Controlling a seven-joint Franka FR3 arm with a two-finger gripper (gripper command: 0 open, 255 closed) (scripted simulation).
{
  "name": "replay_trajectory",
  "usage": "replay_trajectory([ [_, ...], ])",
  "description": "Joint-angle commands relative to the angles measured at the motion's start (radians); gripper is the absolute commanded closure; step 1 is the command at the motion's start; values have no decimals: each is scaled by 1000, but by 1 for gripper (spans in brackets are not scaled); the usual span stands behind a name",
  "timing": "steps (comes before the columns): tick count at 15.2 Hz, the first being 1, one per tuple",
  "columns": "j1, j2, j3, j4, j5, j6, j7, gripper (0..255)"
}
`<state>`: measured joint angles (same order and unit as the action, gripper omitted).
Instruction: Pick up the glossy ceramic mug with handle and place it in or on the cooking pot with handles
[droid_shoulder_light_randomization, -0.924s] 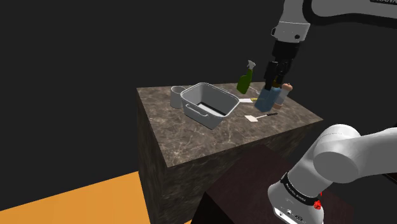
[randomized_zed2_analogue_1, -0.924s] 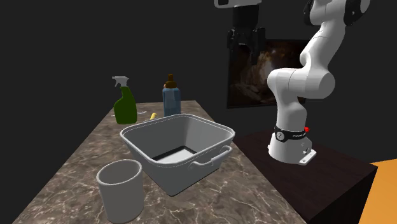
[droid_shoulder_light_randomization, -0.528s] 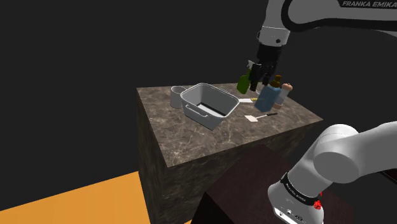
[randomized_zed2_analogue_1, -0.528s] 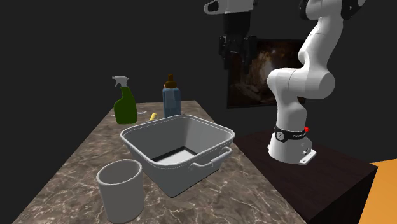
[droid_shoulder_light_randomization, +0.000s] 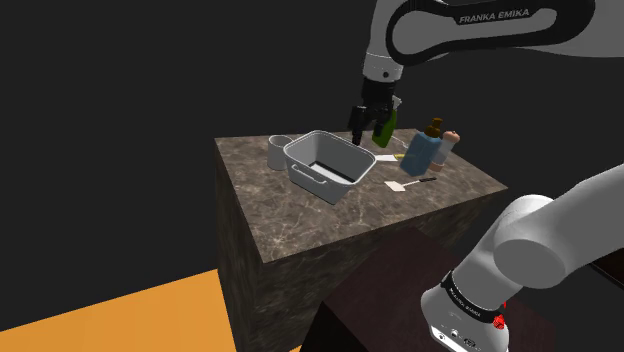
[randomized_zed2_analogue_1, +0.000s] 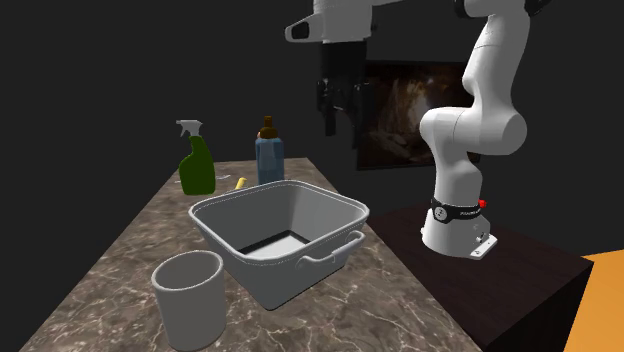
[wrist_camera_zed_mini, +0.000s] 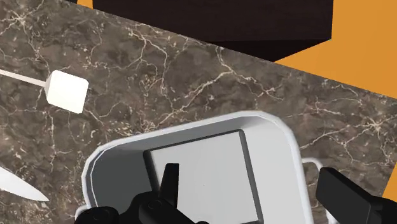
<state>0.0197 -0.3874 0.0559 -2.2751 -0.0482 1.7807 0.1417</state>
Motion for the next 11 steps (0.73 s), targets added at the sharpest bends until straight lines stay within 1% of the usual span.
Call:
replay_trajectory([
  [1,1,77,7,36,1,49,14,0],
  [6,8,259,26,148,-2,132,52,0],
  [11,18,443,38,293,-15,186,89,0],
])
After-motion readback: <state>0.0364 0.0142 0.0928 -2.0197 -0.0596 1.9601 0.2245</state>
